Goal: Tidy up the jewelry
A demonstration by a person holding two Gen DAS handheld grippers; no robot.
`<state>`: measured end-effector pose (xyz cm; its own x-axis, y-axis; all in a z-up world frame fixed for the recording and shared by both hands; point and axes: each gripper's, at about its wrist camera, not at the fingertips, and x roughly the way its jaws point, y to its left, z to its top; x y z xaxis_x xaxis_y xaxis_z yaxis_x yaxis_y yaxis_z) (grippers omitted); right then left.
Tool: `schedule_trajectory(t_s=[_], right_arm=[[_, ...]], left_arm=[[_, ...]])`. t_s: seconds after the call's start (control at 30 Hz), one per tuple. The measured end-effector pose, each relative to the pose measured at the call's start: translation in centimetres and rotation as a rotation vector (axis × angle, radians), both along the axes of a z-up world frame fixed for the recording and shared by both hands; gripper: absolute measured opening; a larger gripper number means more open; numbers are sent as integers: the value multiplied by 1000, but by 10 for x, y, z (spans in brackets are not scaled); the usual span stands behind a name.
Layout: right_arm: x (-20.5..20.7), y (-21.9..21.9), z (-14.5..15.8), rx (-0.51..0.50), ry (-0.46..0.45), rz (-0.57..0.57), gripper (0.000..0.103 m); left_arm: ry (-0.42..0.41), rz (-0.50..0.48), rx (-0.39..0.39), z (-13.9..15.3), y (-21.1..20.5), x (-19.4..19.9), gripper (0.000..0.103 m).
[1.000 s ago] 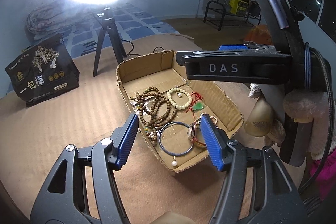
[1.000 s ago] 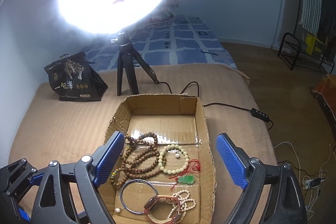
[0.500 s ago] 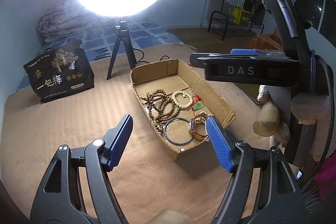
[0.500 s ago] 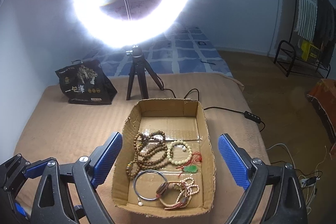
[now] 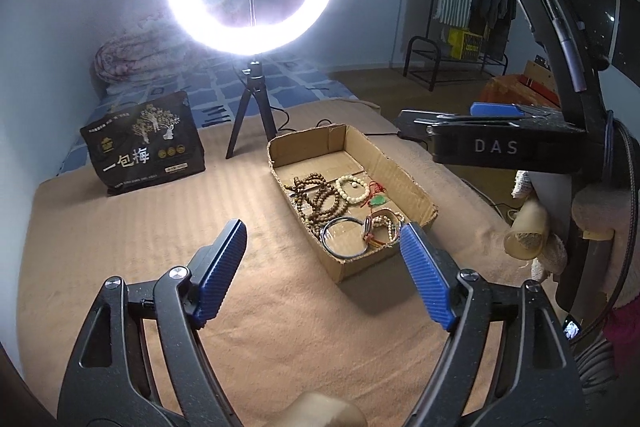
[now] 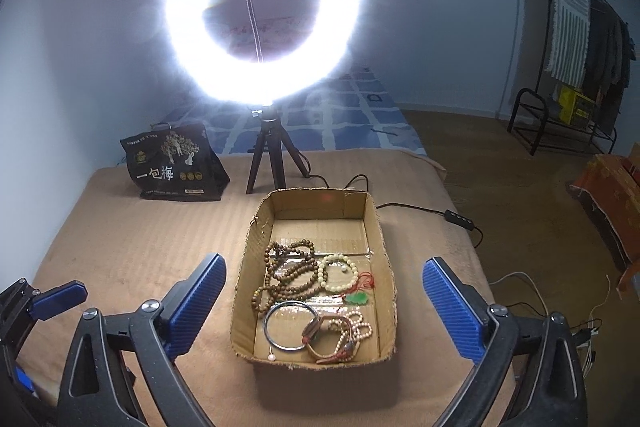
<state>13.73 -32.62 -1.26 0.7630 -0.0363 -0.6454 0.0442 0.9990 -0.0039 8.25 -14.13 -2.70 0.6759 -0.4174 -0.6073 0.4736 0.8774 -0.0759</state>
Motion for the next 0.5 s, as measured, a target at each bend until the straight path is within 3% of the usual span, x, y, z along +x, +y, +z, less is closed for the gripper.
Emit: schedule_trajectory(t_s=[0.5], right_arm=[[-47, 2, 15, -13, -68, -13, 103]], left_arm=[[-48, 29, 23, 15, 5, -34, 95]])
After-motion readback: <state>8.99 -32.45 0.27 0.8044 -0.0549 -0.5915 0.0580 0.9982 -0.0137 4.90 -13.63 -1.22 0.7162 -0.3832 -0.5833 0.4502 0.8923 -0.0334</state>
